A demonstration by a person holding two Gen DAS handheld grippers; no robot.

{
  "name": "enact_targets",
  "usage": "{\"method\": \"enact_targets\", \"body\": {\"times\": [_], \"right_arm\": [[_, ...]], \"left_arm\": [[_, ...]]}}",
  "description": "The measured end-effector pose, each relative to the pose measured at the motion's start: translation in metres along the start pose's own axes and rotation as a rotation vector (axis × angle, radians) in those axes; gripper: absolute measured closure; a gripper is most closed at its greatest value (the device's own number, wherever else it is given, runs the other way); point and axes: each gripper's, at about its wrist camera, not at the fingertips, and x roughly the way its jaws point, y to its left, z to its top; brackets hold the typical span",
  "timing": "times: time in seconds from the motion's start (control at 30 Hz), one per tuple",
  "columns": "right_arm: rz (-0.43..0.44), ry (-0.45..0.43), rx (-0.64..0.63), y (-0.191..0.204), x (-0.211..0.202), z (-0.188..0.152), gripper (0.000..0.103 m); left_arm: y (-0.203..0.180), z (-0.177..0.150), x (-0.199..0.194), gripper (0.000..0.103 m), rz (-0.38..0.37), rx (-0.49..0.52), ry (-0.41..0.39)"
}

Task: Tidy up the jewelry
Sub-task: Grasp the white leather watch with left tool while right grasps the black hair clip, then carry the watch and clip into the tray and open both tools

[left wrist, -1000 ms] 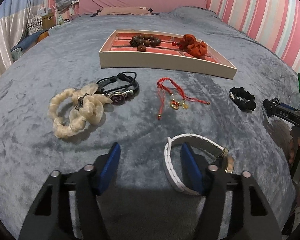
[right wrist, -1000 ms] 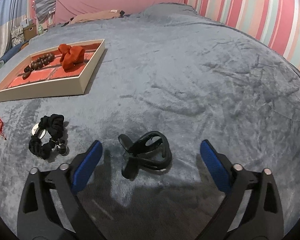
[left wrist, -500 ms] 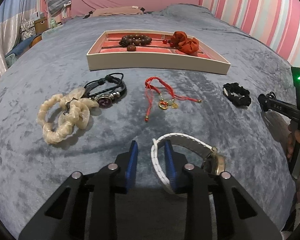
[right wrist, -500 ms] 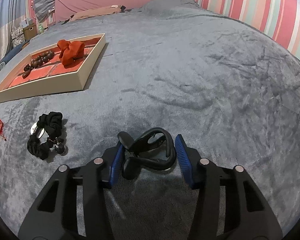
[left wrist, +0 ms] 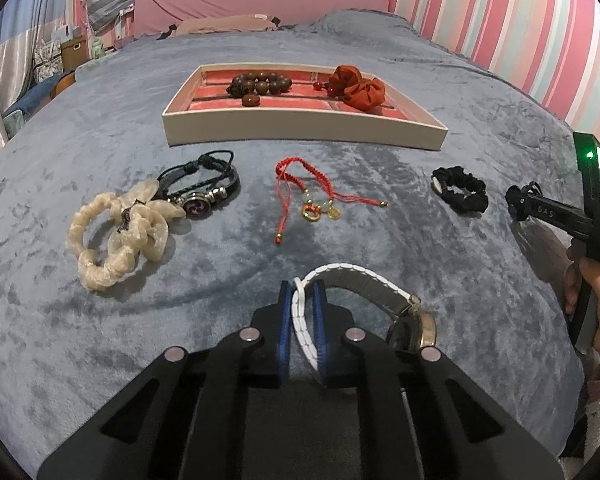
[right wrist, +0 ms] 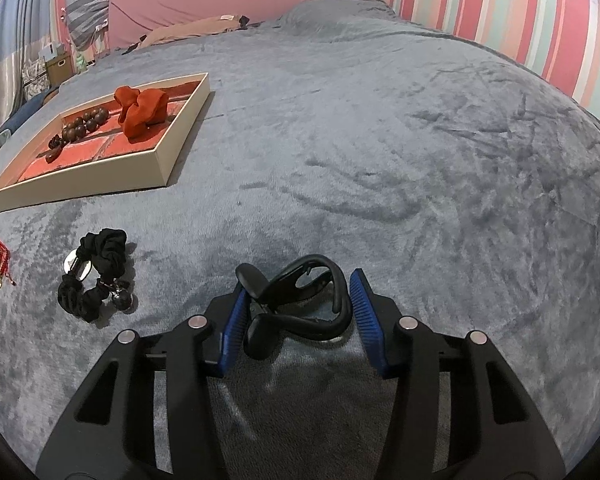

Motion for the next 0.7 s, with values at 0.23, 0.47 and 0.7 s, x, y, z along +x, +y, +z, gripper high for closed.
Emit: {"method": "enact_targets", "body": {"times": [0.23,0.47,0.7], "right_arm": [[0.004,-0.032,0.015,-0.002,-0.009,0.002,0.054],[0.012,-0.05,0.022,-0.001,-0.015,0.007,0.054],[0.025,-0.07,0.021,0.005,-0.02,0.015,0.054]], "left_arm": [[-0.002,0.002,-0.011,0.093,-0.034,0.003,-0.037],[-0.015,0.006,-0.03,0.093,-0.078,0.057,-0.091],[-0.031,0.018,-0.047,0.093,-0.098,0.115,-0.152]]}}
